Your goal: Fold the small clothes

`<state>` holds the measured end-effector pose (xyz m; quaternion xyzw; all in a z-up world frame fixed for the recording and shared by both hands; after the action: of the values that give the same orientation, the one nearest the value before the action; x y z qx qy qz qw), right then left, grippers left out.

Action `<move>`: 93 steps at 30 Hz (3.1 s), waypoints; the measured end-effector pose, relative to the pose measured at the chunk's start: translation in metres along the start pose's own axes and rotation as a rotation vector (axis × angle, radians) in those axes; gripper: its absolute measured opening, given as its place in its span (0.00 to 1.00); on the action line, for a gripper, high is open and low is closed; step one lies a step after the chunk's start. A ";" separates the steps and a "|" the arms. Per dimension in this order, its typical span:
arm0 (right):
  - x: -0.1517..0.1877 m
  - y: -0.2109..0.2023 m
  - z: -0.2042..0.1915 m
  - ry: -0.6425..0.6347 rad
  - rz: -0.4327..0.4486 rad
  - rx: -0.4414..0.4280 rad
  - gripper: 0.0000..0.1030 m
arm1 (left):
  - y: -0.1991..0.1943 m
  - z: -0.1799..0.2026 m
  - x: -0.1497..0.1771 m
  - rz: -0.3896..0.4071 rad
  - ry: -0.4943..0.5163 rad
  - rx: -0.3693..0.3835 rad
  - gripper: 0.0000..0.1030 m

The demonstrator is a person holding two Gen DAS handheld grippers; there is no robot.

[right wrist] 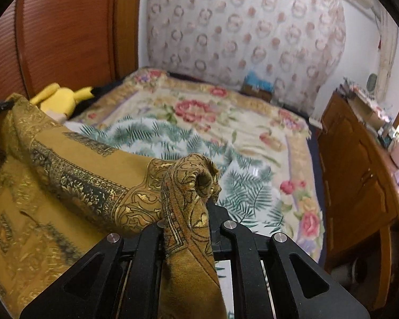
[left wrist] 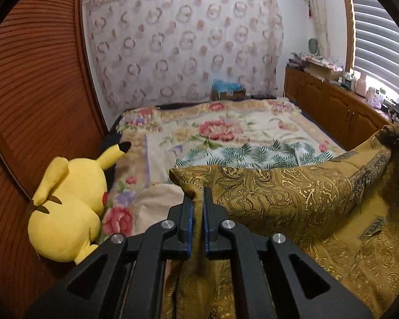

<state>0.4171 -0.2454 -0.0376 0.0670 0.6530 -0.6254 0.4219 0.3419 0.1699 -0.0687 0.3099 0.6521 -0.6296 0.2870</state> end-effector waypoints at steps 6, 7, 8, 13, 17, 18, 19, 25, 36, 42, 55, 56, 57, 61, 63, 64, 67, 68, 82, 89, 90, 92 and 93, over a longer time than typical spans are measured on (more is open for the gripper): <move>0.009 0.046 0.014 0.069 -0.068 -0.017 0.18 | 0.021 -0.006 0.008 -0.055 -0.016 0.006 0.12; 0.009 0.050 0.015 0.075 -0.071 -0.004 0.24 | 0.019 -0.006 0.010 -0.057 -0.015 0.002 0.17; 0.011 0.053 0.018 0.080 -0.074 0.011 0.27 | 0.018 -0.008 0.012 -0.058 -0.016 0.000 0.23; 0.019 0.052 0.024 0.125 -0.071 0.011 0.42 | 0.002 -0.008 0.035 -0.069 -0.021 0.020 0.44; 0.031 0.038 0.026 0.151 -0.043 0.021 0.49 | -0.011 -0.005 0.060 -0.085 -0.030 0.026 0.56; 0.035 0.032 0.025 0.158 -0.036 0.016 0.50 | -0.011 -0.004 0.067 -0.095 -0.035 0.032 0.57; 0.039 0.028 0.025 0.165 -0.032 0.013 0.51 | -0.012 -0.005 0.072 -0.102 -0.038 0.034 0.57; 0.066 0.007 0.027 0.208 -0.035 0.009 0.58 | -0.017 -0.013 0.103 -0.140 -0.050 -0.024 0.57; 0.100 0.014 0.024 0.236 -0.108 0.017 0.42 | -0.019 -0.021 0.122 -0.161 -0.069 -0.047 0.57; 0.096 0.007 0.002 0.176 -0.094 -0.056 0.04 | -0.019 -0.020 0.122 -0.159 -0.069 -0.046 0.57; 0.048 -0.073 -0.032 0.175 0.092 -0.138 0.00 | -0.032 -0.013 0.121 -0.108 -0.064 0.019 0.36; 0.048 -0.074 -0.033 0.172 0.093 -0.139 0.00 | -0.032 -0.012 0.121 -0.109 -0.061 0.018 0.31; 0.050 -0.075 -0.033 0.172 0.092 -0.134 0.00 | -0.031 -0.012 0.122 -0.111 -0.058 0.017 0.28; 0.054 -0.076 -0.035 0.174 0.092 -0.131 0.00 | -0.028 -0.011 0.124 -0.123 -0.047 0.009 0.04; 0.058 -0.073 -0.037 0.159 0.084 -0.115 0.00 | -0.029 -0.011 0.126 -0.124 -0.046 0.009 0.02; 0.060 -0.069 -0.039 0.148 0.074 -0.103 0.00 | -0.030 -0.011 0.125 -0.121 -0.048 0.011 0.01; 0.068 -0.057 -0.044 0.135 0.040 -0.086 0.00 | -0.043 -0.010 0.120 -0.090 -0.074 0.040 0.00; 0.069 -0.055 -0.044 0.144 0.038 -0.082 0.00 | -0.048 -0.009 0.118 -0.078 -0.085 0.051 0.00; 0.052 -0.112 -0.035 0.182 0.148 -0.051 0.00 | -0.128 -0.011 0.103 0.053 -0.171 0.147 0.00; 0.068 -0.144 -0.035 0.194 0.164 -0.031 0.00 | -0.142 -0.021 0.130 0.044 -0.205 0.143 0.00; 0.072 -0.149 -0.034 0.199 0.166 -0.029 0.00 | -0.142 -0.019 0.136 0.039 -0.199 0.141 0.00; 0.077 -0.156 -0.036 0.204 0.168 -0.029 0.00 | -0.144 -0.013 0.147 0.032 -0.194 0.144 0.00; 0.079 -0.160 -0.038 0.208 0.169 -0.033 0.00 | -0.146 -0.011 0.150 0.030 -0.193 0.147 0.00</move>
<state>0.2503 -0.2801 0.0287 0.1791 0.6955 -0.5664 0.4042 0.1342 0.1850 -0.0892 0.2778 0.5687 -0.6983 0.3345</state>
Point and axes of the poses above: each gripper's, at about its wrist camera, not at the fingertips, and y roughly the way its jaws point, z to its right, x to its underside, the point moved 8 cm from there along y, roughly the way its jaws point, and after that the axes turned 2 degrees about -z, right-handed, at the moved point
